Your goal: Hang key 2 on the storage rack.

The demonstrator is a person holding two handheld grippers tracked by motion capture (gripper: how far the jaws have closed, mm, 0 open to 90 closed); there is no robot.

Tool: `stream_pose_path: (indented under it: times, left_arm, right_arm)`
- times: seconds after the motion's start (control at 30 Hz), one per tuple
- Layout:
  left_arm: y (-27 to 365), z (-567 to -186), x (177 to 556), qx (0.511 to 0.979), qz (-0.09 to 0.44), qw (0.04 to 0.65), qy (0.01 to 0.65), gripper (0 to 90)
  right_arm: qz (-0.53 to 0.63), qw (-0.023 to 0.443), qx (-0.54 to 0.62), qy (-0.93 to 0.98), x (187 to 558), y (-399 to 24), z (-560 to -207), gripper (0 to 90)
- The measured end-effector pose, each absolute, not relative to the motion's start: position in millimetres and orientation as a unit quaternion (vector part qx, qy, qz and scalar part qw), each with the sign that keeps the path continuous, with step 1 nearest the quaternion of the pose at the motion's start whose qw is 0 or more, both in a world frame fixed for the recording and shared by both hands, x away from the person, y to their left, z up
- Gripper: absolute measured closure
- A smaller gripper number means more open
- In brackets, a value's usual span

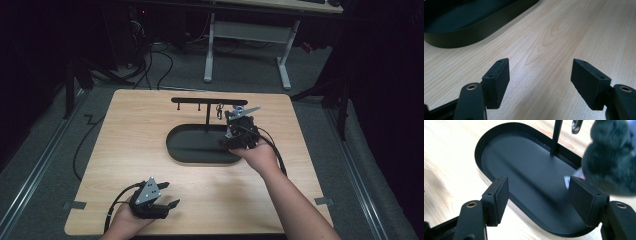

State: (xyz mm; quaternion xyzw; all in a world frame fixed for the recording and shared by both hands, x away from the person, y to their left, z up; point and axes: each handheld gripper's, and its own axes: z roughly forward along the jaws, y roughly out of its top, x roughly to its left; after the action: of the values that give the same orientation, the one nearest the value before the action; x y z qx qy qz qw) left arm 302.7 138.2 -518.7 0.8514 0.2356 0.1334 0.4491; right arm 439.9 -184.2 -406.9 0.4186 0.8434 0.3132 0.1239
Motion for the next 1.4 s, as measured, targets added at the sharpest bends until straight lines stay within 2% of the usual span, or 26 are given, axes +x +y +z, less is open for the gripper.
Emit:
stream_pose_path:
  times: [0.1, 0.13, 0.17, 0.2, 0.27, 0.37, 0.4, 0.43, 0.5, 0.6, 0.83, 0.87, 0.93, 0.97, 1.1, 1.13, 1.2, 1.3, 1.33, 1.37, 1.4]
  left_arm:
    - [138.5, -518.4, 302.6, 0.852, 0.133, 0.448, 0.234, 31.9]
    - [134.5, -520.5, 299.0, 0.836, 0.116, 0.469, 0.259, 31.9]
    - [138.6, -518.4, 302.4, 0.851, 0.133, 0.449, 0.235, 31.9]
    - [134.6, -520.3, 298.7, 0.836, 0.116, 0.470, 0.260, 31.9]
    - [138.6, -518.3, 302.3, 0.851, 0.133, 0.450, 0.236, 31.8]
    - [138.5, -518.4, 302.4, 0.850, 0.133, 0.451, 0.237, 31.8]
    - [134.4, -520.5, 298.7, 0.835, 0.115, 0.471, 0.261, 31.8]
    - [138.3, -518.4, 302.5, 0.851, 0.133, 0.449, 0.236, 31.8]
    - [138.2, -518.6, 302.4, 0.851, 0.133, 0.449, 0.236, 31.8]
    - [137.7, -519.0, 302.1, 0.851, 0.134, 0.449, 0.237, 31.8]
    - [138.1, -519.3, 302.2, 0.850, 0.136, 0.449, 0.239, 31.8]
    - [134.3, -521.2, 298.9, 0.835, 0.120, 0.470, 0.262, 31.8]
    - [133.4, -521.8, 298.0, 0.829, 0.117, 0.476, 0.268, 31.8]
    - [138.5, -519.3, 302.0, 0.849, 0.137, 0.451, 0.239, 31.7]
    - [138.6, -519.4, 301.9, 0.847, 0.138, 0.452, 0.242, 31.5]
    - [133.4, -521.9, 297.5, 0.827, 0.117, 0.477, 0.273, 31.4]
    - [133.5, -521.7, 298.0, 0.828, 0.119, 0.476, 0.270, 31.2]
    - [136.9, -519.9, 301.7, 0.846, 0.136, 0.454, 0.243, 31.0]
    - [131.1, -522.7, 297.9, 0.827, 0.116, 0.478, 0.271, 31.0]
    - [135.5, -520.2, 302.1, 0.847, 0.136, 0.453, 0.243, 30.9]
    - [129.8, -522.3, 298.2, 0.827, 0.118, 0.478, 0.271, 30.8]
  right_arm:
    - [0.312, 0.135, 0.414, 0.844, 433.6, -183.7, -410.6, 32.1]
    - [0.317, 0.154, 0.412, 0.841, 423.6, -184.2, -413.7, 32.4]
    - [0.317, 0.154, 0.412, 0.841, 423.6, -184.2, -413.7, 32.4]
    - [0.326, 0.157, 0.412, 0.837, 415.8, -186.3, -416.5, 31.1]
    - [0.333, 0.171, 0.410, 0.832, 406.1, -189.5, -420.4, 29.7]
    - [0.345, 0.178, 0.413, 0.824, 391.8, -196.7, -427.4, 28.4]
    - [0.351, 0.174, 0.417, 0.820, 387.3, -199.7, -429.9, 28.3]
    - [0.358, 0.173, 0.418, 0.817, 382.9, -203.3, -432.8, 27.8]
    - [0.359, 0.175, 0.422, 0.814, 378.2, -206.5, -435.2, 27.1]
    - [0.371, 0.197, 0.433, 0.798, 357.0, -225.1, -451.0, 24.4]
    - [0.393, 0.203, 0.467, 0.766, 322.4, -266.7, -486.3, 19.7]
    - [0.395, 0.203, 0.475, 0.760, 316.2, -273.1, -491.1, 19.2]
    - [0.398, 0.210, 0.486, 0.749, 302.6, -288.4, -501.2, 18.4]
    - [0.397, 0.213, 0.491, 0.746, 297.9, -293.4, -504.1, 18.1]
    - [0.396, 0.239, 0.501, 0.732, 270.1, -318.9, -514.3, 15.4]
    - [0.390, 0.248, 0.503, 0.730, 262.6, -324.5, -515.5, 15.4]
    - [0.385, 0.256, 0.510, 0.725, 249.8, -334.6, -517.4, 15.1]
    - [0.377, 0.264, 0.513, 0.725, 243.6, -339.0, -520.4, 15.2]
    - [0.375, 0.261, 0.515, 0.725, 243.2, -339.9, -521.7, 15.2]
    - [0.378, 0.253, 0.519, 0.724, 244.2, -341.0, -523.4, 15.0]
    - [0.375, 0.250, 0.520, 0.726, 246.8, -340.2, -524.7, 14.9]
